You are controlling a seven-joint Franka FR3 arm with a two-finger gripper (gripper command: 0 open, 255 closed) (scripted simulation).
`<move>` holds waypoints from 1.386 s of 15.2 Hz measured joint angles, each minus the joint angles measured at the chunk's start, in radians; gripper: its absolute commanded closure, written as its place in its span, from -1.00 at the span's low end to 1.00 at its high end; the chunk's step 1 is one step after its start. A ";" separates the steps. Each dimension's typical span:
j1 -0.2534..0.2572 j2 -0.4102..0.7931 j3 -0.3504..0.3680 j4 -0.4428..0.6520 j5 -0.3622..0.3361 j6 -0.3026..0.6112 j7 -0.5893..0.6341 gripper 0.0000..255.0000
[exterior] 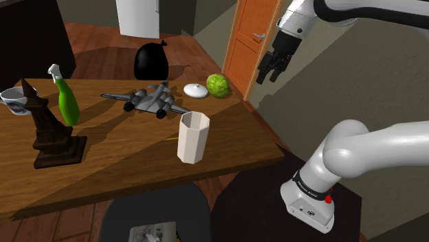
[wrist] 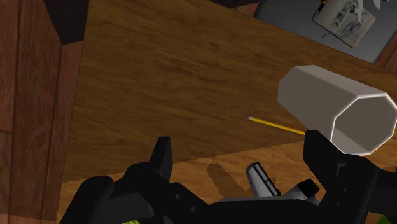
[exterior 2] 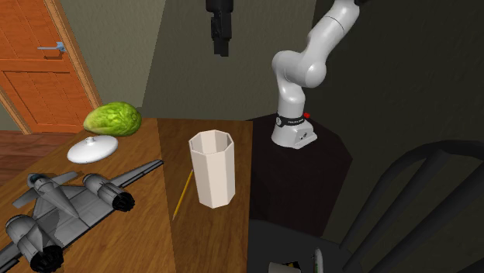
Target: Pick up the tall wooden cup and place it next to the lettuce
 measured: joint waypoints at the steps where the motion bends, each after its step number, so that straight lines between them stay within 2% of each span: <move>1: 0.000 0.000 0.000 0.000 0.000 0.000 0.000 -1.00; 5: 0.017 0.061 0.055 -0.015 0.018 0.078 0.041 -1.00; 12: 0.054 0.239 0.199 -0.017 0.046 0.262 0.162 -1.00; 15: 0.060 0.341 0.260 0.007 0.040 0.339 0.219 -1.00; 21: 0.055 0.538 0.352 0.072 -0.017 0.461 0.324 -1.00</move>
